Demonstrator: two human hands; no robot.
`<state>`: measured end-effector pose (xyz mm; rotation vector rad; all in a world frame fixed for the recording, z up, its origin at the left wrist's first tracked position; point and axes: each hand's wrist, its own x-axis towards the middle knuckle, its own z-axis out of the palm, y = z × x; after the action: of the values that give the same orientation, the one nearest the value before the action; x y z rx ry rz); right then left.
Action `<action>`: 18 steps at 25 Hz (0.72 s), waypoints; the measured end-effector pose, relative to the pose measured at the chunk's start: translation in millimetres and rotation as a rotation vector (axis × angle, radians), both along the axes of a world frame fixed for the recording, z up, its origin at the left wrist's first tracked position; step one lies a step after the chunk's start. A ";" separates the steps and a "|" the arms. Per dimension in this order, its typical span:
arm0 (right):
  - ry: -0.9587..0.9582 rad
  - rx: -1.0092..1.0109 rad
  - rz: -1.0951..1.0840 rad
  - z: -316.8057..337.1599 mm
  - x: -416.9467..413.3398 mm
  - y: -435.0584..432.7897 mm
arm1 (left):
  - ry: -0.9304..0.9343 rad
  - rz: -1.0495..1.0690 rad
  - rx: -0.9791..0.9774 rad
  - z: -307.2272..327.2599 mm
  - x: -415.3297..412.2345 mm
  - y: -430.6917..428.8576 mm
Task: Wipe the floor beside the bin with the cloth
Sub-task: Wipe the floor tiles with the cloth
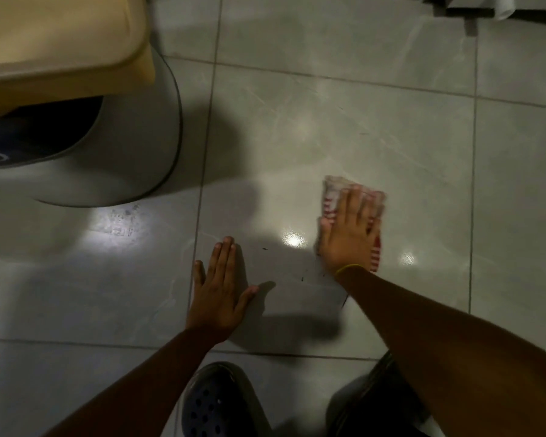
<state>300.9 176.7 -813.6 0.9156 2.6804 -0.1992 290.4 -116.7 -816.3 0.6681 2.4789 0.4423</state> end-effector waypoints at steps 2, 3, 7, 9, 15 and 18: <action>0.061 -0.034 0.179 -10.0 -15.1 -61.2 | -0.003 0.034 0.054 0.0 0.0 -2.7; 0.090 -0.069 0.305 -14.4 -11.1 -90.3 | -0.007 0.049 0.072 0.7 -0.9 -2.8; 0.113 -0.214 0.495 -19.5 73.2 -138.5 | -0.010 0.050 0.096 1.7 -1.7 -3.4; 0.040 -0.230 0.476 -15.2 131.2 -120.1 | -0.016 0.052 0.092 2.2 -2.3 -3.4; -0.090 -0.062 -0.275 7.4 154.1 28.0 | -0.016 0.034 0.078 0.3 -2.6 -4.7; -0.006 0.024 -0.403 4.4 75.5 36.2 | 0.000 0.041 0.087 -1.1 -1.1 -5.2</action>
<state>376.4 213.0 -809.1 1.4543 2.4682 -0.2497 289.4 -121.9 -817.4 0.6523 2.4887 0.5688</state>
